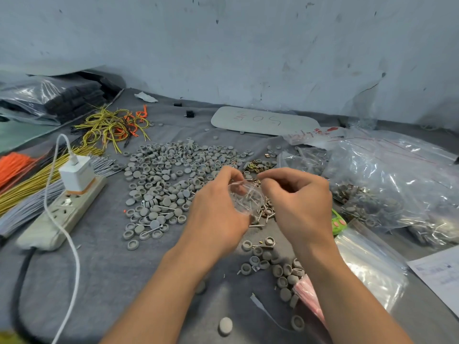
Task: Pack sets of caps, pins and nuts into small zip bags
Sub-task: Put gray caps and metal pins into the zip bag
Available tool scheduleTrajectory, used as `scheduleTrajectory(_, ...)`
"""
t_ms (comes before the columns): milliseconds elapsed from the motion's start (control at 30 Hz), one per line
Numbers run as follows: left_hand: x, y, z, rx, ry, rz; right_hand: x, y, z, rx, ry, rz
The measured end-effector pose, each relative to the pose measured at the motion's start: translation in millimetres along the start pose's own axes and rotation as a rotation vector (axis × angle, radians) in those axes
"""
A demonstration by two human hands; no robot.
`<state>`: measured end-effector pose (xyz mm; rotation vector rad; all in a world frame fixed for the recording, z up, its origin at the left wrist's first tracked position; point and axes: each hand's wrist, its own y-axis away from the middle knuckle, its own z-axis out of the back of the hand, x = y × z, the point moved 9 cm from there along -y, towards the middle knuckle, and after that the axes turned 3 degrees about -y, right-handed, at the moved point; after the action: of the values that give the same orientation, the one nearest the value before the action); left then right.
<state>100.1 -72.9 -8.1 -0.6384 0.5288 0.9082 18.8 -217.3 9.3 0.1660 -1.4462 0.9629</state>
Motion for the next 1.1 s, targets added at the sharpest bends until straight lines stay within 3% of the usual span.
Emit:
scheduleTrajectory(100,0.5,0.5,9.2,-0.084,0.027,0.019,-22.5,-5.8,3.1,0.015,0.236,-0.148)
scheduleTrajectory(233,5.2,0.2,19.3,-0.168,0.081,0.060,-50.8,11.3,-37.4,0.442,0.663,-0.236)
scheduleTrajectory(333,7.7,1.2,20.3,-0.172,0.086,0.067,-51.5,19.7,-57.5,0.586,0.849,-0.119)
scheduleTrajectory(633,13.8,-0.9,19.4,-0.156,0.079,0.085,-49.0,14.6,-46.9,0.503,0.858,-0.173)
scheduleTrajectory(1100,13.4,-1.4,16.0,-0.133,0.037,0.086,-43.8,16.5,-44.1,0.514,0.974,-0.187)
